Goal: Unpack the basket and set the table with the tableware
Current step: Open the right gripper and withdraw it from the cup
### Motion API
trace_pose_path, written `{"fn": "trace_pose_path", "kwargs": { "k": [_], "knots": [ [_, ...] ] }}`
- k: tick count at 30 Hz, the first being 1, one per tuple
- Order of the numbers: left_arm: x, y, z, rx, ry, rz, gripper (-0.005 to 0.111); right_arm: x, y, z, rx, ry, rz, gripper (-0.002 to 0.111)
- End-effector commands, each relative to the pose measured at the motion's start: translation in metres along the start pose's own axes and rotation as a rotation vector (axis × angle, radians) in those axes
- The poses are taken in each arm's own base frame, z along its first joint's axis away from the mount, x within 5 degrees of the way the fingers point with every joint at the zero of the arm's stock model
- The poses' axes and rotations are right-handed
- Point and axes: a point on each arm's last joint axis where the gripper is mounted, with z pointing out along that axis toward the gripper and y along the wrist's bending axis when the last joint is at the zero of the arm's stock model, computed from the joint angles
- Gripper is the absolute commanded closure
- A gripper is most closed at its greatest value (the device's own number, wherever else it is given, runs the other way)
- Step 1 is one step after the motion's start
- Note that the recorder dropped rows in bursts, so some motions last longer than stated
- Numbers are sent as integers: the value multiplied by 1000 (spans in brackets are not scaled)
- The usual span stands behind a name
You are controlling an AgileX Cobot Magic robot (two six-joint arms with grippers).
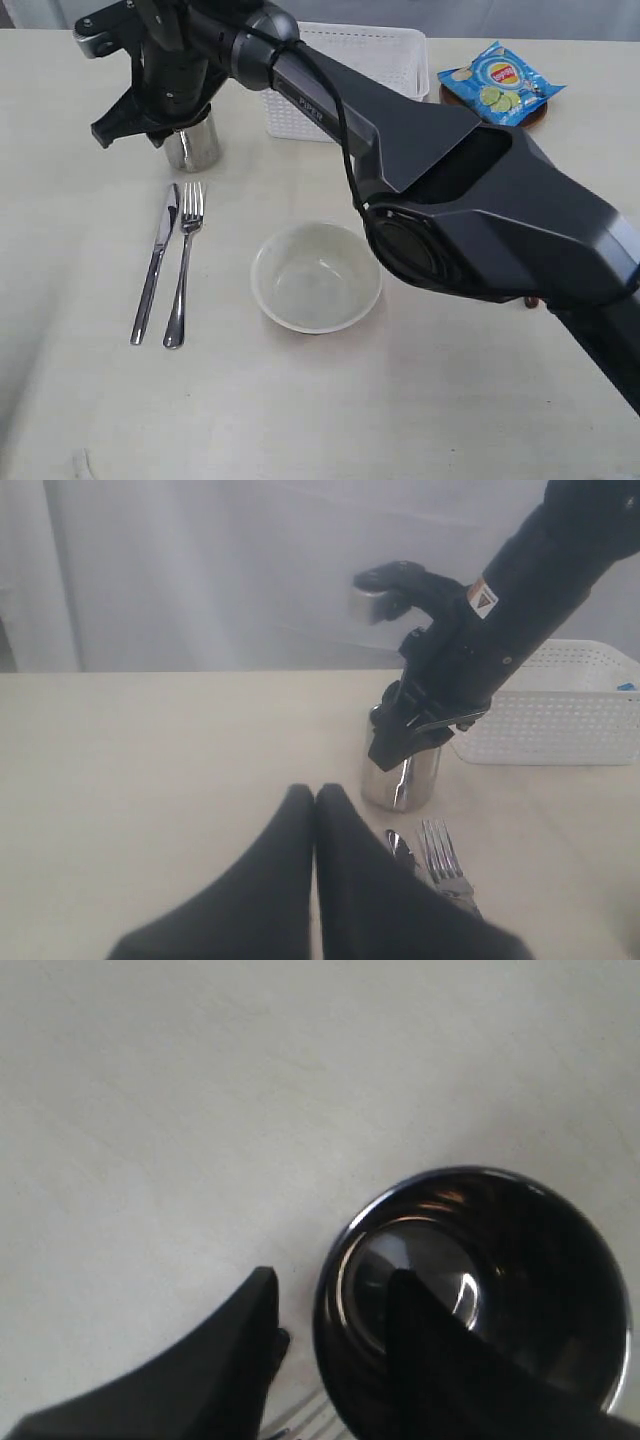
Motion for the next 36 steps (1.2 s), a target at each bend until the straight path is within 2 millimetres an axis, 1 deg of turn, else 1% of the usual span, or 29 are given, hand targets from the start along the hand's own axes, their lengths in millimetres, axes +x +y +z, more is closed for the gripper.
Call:
{"fn": "trace_pose_path", "kwargs": {
  "k": [1,4,6,9,12,16,20,21,22,24,26,27,31,36],
  "knots": [
    [0,0,0,2,-7,-2,107,-3,-3,-6,3,-18,11,69],
    [0,0,0,2,-7,-2,107,-3,-3,-6,3,-18,11,69],
    [0,0,0,2,-7,-2,107,-5,-3,-10,3,-27,11,69],
    [0,0,0,2,-7,-2,107,-11,-4,-25,14,-56,6,69],
    [0,0,0,2,-7,-2,107,-20,-7,-51,46,-103,-6,69],
    [0,0,0,2,-7,-2,107,-32,-13,-95,112,-175,-27,69],
    [0,0,0,2,-7,-2,107,-35,-18,-138,170,-190,-34,69],
    [0,0,0,2,-7,-2,107,-36,-18,-144,180,-202,-35,70],
    [0,0,0,2,-7,-2,107,-37,-19,-152,182,-215,-34,74],
    [0,0,0,2,-7,-2,107,-37,-18,-160,180,-222,-33,86],
    [0,0,0,2,-7,-2,107,-35,-18,-163,178,-210,-34,104],
    [0,0,0,2,-7,-2,107,-35,-18,-165,178,-208,-34,108],
    [0,0,0,2,-7,-2,107,-30,-18,-166,173,-181,-34,109],
    [0,0,0,2,-7,-2,107,-23,-16,-186,153,-162,-30,109]
  ]
}}
